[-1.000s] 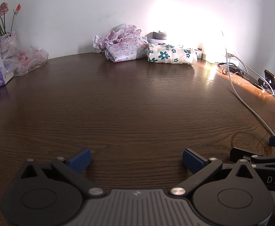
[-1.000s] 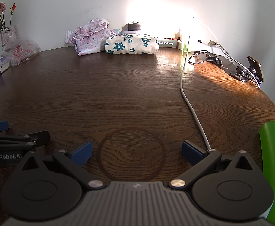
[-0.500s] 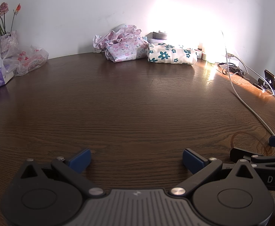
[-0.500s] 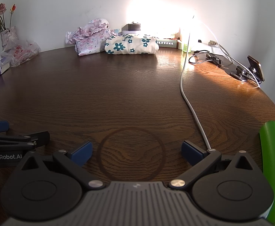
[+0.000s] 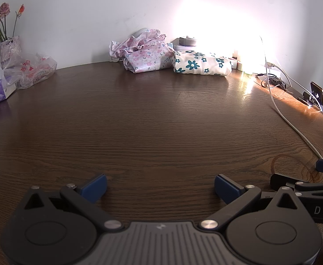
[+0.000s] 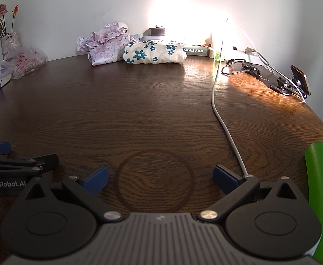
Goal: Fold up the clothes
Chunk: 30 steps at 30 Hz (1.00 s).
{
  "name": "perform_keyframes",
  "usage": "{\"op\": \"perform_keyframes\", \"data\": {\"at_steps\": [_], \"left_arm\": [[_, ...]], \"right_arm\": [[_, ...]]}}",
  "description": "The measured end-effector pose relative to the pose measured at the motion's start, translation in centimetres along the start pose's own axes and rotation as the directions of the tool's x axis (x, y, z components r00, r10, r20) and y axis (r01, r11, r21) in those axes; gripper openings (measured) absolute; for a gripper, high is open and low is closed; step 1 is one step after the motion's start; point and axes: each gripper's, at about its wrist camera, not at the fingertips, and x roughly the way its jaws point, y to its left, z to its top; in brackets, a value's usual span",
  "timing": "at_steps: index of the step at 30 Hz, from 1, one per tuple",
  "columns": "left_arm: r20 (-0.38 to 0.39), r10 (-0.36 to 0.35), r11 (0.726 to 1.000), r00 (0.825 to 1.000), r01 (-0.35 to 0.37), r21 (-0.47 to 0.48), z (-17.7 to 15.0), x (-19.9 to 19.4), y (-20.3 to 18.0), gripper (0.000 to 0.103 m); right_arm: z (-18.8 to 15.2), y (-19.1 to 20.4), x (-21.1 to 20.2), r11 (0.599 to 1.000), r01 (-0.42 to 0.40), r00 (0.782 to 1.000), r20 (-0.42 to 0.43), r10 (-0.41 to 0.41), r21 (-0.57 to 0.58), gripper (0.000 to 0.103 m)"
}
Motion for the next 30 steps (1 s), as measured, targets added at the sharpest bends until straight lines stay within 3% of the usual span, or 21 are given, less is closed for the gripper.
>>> {"op": "perform_keyframes", "data": {"at_steps": [30], "left_arm": [[0.0,0.0,1.0,1.0,0.0,-0.001,0.0,0.9,-2.3,0.103]], "right_arm": [[0.0,0.0,0.0,1.0,0.001,1.0,0.0,-0.001,0.002,0.103]]}}
